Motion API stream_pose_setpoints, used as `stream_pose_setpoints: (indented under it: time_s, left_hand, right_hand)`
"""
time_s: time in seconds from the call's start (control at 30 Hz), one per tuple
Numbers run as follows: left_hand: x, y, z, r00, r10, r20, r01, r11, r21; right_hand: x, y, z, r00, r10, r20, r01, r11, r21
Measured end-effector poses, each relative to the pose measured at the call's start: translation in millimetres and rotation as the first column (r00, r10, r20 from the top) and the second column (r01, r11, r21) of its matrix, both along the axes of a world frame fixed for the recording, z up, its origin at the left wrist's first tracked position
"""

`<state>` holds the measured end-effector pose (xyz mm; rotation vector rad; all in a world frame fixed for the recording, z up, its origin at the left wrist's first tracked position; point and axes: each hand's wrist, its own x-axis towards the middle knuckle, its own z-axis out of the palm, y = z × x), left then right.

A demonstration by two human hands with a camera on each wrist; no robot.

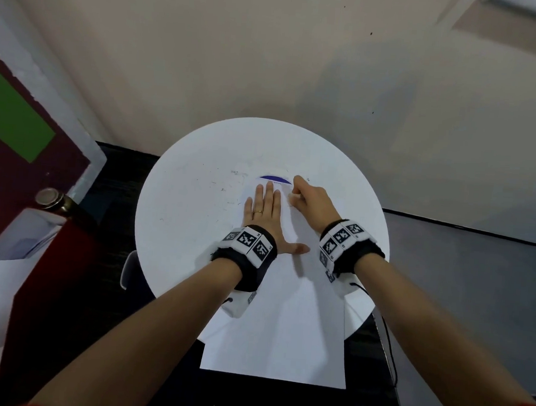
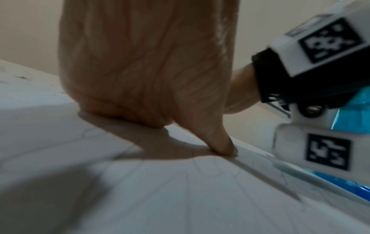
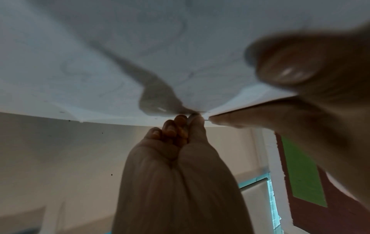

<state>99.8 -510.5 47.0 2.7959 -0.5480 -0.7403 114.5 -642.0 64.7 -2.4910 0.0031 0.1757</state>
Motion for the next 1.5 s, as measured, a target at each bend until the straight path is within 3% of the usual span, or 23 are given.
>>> stream_pose_setpoints:
  time_s: [0.17, 0.33, 0.47, 0.6, 0.67, 0.8, 1.0, 1.1, 1.23, 1.3, 1.4, 1.5]
  left_hand:
    - [-1.3, 1.7, -2.2, 1.000, -0.016, 0.022, 0.016, 1.000, 0.002]
    - [0.0, 1.4, 0.6, 1.000, -0.022, 0.012, 0.021, 1.000, 0.011]
    - [-0.4, 2.7, -1.6, 0.999, -0.027, 0.026, 0.027, 1.000, 0.009]
    - [-0.6, 0.3, -0.7, 1.000, -0.023, 0.020, 0.023, 0.999, 0.028]
    - [0.0, 1.0, 0.5, 1.000, -0.025, 0.012, 0.025, 0.999, 0.025]
    - [0.5, 1.8, -2.4, 0.999, -0.034, 0.028, 0.034, 0.999, 0.021]
    - [-1.7, 1.0, -1.1, 0.999, -0.029, 0.025, 0.028, 0.999, 0.024]
    - [-1.7, 2.2, 1.0, 0.999, -0.041, 0.024, 0.040, 0.999, 0.019]
    - [-3.1, 1.2, -0.4, 0.999, -0.030, 0.037, 0.029, 0.999, 0.026]
    - [-2.7, 1.8, 0.3, 0.999, -0.020, 0.032, 0.019, 1.000, 0.010]
    - [-3.1, 2.8, 0.4, 0.999, -0.023, 0.039, 0.023, 1.000, -0.005]
    - [-2.8, 2.5, -0.9, 0.999, -0.030, 0.038, 0.030, 1.000, 0.000]
  right_hand:
    - [-14.3, -6.8, -1.1, 0.994, 0.072, -0.081, -0.069, 0.997, 0.032]
    - [-1.6, 5.4, 0.9, 1.000, 0.000, -0.031, 0.001, 1.000, 0.024]
    - [-24.0, -4.1, -0.7, 0.981, 0.146, -0.129, -0.151, 0.988, -0.029]
    - [-10.0, -2.3, 2.2, 0.997, 0.057, -0.050, -0.062, 0.992, -0.108]
    - [-11.9, -0.6, 1.6, 0.998, 0.044, -0.037, -0.047, 0.995, -0.085]
    - [-34.6, -8.2, -0.7, 0.976, 0.159, -0.147, -0.157, 0.987, 0.029]
    - [-24.6, -0.2, -2.7, 0.998, 0.023, -0.064, -0.020, 0.999, 0.035]
    - [-35.2, 1.7, -2.6, 0.977, 0.133, -0.164, -0.119, 0.989, 0.090]
    - [-19.2, -5.3, 2.4, 0.991, 0.082, -0.109, -0.088, 0.995, -0.044]
    - [-23.0, -4.5, 0.2, 0.995, 0.063, -0.074, -0.065, 0.998, -0.022]
    - [-40.5, -7.6, -2.0, 0.978, 0.129, -0.163, -0.120, 0.991, 0.061]
    - [-30.1, -14.5, 4.9, 0.973, 0.134, -0.188, -0.143, 0.989, -0.037]
